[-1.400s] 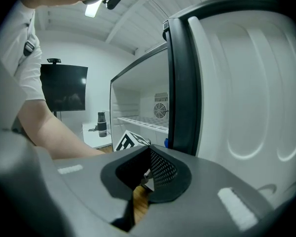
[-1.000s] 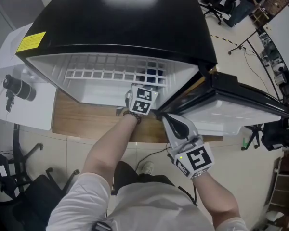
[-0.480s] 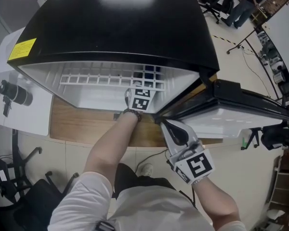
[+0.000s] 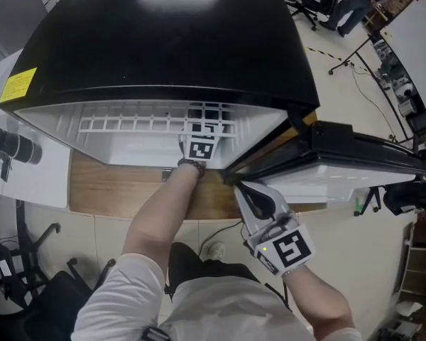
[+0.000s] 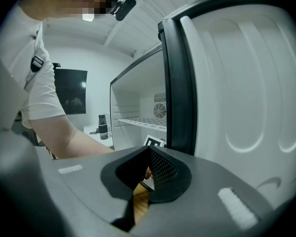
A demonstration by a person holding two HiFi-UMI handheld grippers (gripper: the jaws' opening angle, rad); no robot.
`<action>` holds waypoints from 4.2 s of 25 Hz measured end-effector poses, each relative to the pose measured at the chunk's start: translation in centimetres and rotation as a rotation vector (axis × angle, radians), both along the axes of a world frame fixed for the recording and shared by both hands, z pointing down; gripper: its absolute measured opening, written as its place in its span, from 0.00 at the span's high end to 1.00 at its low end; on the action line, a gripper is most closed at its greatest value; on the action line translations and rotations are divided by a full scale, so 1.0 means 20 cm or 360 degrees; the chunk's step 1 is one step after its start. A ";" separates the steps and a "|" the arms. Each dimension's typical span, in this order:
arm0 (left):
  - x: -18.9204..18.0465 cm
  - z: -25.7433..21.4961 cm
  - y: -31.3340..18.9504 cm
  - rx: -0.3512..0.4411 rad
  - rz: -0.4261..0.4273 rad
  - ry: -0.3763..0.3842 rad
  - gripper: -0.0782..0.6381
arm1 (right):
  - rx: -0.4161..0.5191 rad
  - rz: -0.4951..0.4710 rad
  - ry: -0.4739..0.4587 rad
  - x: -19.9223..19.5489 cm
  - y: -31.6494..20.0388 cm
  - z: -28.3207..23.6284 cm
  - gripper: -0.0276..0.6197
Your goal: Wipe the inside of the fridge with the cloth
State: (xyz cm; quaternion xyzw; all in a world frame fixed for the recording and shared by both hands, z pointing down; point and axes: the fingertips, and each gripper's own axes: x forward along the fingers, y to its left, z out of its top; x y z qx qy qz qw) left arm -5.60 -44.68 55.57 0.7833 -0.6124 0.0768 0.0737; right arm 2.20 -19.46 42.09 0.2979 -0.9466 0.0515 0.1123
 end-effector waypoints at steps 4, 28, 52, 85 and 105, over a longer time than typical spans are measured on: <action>0.00 -0.01 0.01 -0.0003 -0.0004 -0.0014 0.81 | -0.0004 0.0003 0.0009 0.01 0.01 0.00 0.95; 0.01 -0.13 0.77 -0.0037 0.0035 -0.0046 0.80 | 0.0063 -0.0079 0.0077 0.04 0.25 -0.08 0.93; 0.26 -0.65 1.63 0.0014 0.0653 -0.0008 0.79 | -0.0002 -0.0533 0.0230 -0.05 0.42 -0.03 0.68; 0.36 -0.81 1.75 -0.0022 0.1170 0.0103 0.63 | 0.0223 0.0436 0.0070 0.28 0.45 -0.42 0.86; 0.79 -0.29 1.29 -0.0461 0.0481 -0.0010 0.62 | 0.0324 0.0539 0.0005 0.51 0.02 -0.73 0.86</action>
